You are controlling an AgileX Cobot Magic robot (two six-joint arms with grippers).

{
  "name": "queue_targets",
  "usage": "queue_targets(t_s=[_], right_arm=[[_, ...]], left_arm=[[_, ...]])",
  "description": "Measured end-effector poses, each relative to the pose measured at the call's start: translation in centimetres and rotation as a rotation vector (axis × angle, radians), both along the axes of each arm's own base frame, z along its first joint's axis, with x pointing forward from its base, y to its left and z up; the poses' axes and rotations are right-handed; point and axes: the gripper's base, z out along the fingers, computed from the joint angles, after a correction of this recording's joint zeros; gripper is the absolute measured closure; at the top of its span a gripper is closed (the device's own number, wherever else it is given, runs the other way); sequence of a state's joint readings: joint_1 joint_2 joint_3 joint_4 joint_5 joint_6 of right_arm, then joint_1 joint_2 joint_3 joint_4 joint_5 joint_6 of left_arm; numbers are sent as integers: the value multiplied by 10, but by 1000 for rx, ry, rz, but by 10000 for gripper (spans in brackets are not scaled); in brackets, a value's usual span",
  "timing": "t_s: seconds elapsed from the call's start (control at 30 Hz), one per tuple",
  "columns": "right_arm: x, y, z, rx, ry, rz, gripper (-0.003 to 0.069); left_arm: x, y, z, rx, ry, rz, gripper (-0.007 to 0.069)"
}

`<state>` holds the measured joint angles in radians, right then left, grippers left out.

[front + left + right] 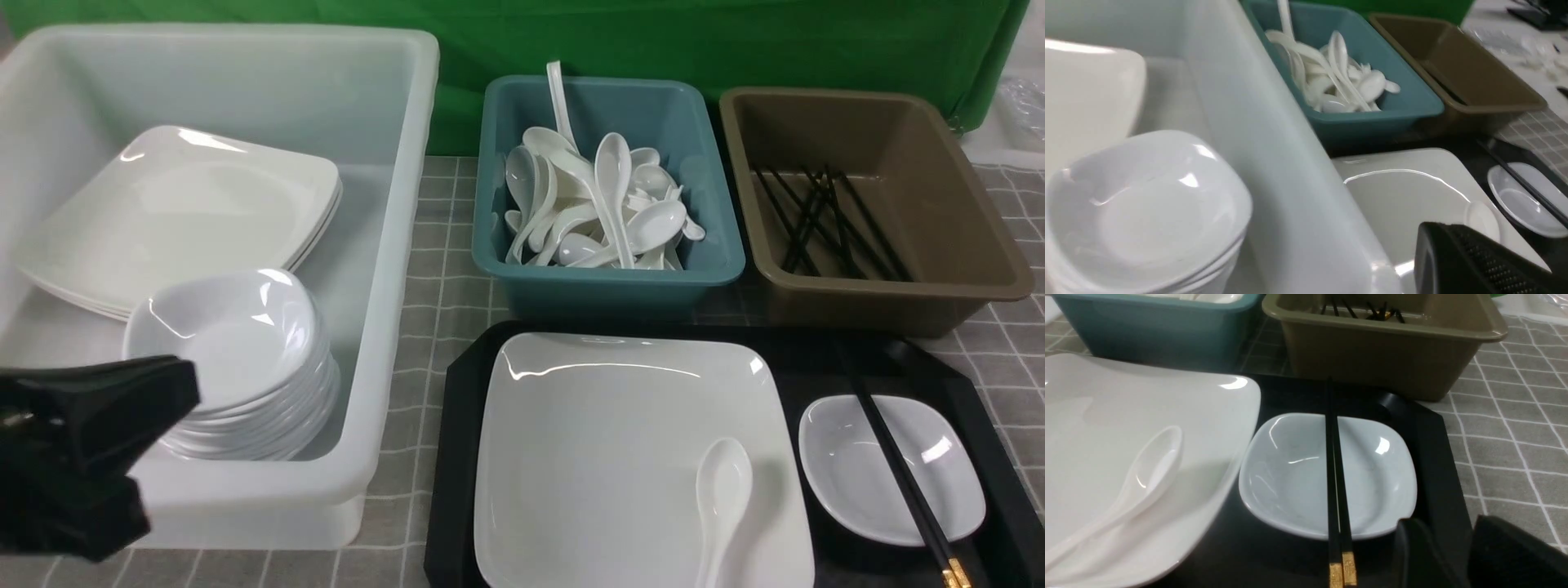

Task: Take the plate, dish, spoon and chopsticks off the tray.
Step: Use the right arm to grab a pair of chopsticks from the plate

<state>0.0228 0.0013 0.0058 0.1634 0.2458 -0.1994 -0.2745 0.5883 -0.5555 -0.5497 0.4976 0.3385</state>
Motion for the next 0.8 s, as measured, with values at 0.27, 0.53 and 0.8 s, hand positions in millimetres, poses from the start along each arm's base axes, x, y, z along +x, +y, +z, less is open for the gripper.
queue_targets(t_s=[0.27,0.53,0.8], right_arm=[[0,1,2,71,-12,-12,421],[3,2,17,748,-113,-132,421],[7,13,55,557,82,-17,454]], left_arm=[[23,-20,-4,16,28,-70,615],[20,-22,-7,46,53,-110,615],[16,-23,-11,122,62,-178,615]])
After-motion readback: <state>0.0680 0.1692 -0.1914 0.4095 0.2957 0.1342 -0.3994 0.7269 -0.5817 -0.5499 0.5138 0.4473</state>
